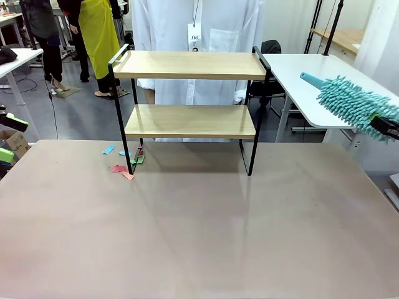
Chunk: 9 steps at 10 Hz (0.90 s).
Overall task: Clean the shelf.
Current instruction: Hand the Duster back to the human.
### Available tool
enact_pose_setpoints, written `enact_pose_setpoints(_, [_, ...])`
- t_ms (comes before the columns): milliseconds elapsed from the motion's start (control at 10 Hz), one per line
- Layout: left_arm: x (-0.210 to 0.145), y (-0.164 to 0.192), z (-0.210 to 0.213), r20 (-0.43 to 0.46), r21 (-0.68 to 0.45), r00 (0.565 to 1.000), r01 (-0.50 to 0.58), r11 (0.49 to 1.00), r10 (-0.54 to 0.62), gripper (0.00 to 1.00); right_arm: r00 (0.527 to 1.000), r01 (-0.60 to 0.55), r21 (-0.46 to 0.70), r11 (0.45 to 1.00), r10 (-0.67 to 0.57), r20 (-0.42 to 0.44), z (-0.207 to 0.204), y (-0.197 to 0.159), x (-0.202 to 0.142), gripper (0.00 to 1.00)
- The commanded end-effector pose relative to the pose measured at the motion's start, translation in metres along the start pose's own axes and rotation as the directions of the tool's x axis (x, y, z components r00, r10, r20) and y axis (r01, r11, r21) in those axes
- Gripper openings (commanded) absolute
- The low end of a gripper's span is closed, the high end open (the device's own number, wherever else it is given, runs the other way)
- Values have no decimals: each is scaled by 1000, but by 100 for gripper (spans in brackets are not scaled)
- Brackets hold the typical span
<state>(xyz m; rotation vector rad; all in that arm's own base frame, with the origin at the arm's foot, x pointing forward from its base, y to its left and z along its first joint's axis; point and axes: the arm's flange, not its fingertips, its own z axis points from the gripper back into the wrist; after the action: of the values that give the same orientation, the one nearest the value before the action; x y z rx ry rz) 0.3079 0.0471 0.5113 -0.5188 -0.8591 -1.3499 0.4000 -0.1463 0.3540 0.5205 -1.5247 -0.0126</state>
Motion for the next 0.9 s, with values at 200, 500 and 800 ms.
enact_pose_setpoints(200, [0, 2, 0, 30, 3, 999, 13, 1000, -13, 100, 1000, 9, -3, 1000, -9, -1, 0, 3, 7, 16])
enact_pose_setpoints(500, [0, 2, 0, 30, 3, 999, 13, 1000, -13, 100, 1000, 9, -3, 1000, -9, -1, 0, 3, 7, 16])
enact_pose_setpoints(800, [0, 2, 0, 30, 3, 999, 13, 1000, -13, 100, 1000, 9, -3, 1000, -9, -1, 0, 3, 7, 16])
